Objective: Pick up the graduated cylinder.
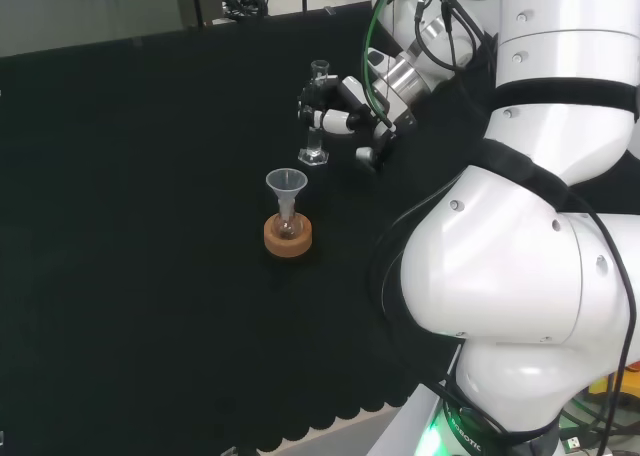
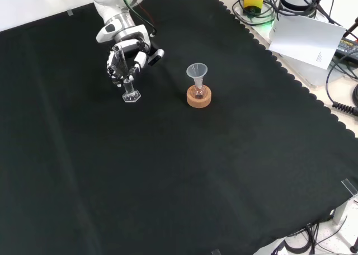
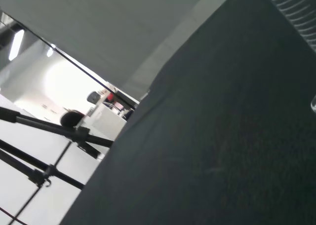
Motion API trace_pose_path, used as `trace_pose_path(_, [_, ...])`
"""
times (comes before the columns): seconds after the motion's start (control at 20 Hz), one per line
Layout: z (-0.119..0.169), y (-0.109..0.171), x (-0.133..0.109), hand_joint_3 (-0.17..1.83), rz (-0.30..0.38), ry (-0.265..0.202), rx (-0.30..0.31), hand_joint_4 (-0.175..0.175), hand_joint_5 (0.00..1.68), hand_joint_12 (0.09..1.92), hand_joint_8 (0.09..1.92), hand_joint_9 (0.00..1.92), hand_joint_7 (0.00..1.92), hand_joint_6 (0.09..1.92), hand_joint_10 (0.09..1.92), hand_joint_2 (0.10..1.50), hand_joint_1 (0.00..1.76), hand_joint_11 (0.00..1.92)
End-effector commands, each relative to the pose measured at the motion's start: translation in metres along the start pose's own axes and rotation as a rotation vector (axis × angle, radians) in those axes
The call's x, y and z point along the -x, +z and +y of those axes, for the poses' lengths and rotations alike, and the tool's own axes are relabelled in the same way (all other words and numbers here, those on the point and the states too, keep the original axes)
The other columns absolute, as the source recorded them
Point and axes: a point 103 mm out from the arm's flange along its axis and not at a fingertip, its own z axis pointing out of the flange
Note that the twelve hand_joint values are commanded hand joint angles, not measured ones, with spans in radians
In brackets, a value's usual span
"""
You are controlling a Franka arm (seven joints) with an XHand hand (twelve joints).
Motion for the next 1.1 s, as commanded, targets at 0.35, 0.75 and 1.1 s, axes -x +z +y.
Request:
trace_pose_path(0.35, [-0.006,-0.030,-0.026,-0.01,-0.220,0.026,-0.105,-0.109,0.93,0.77,0.45,1.37,1.13,1.10,0.09,1.15,1.11,1.27])
trace_pose_path(0.75, [-0.044,-0.057,-0.071,-0.01,-0.310,0.037,-0.136,-0.106,0.95,0.75,0.42,1.40,1.16,1.09,0.09,1.15,1.11,1.30])
trace_pose_path(1.1, [-0.099,-0.063,-0.104,-0.01,-0.388,0.073,-0.180,-0.107,0.95,0.74,0.41,1.40,1.17,1.08,0.09,1.15,1.11,1.31])
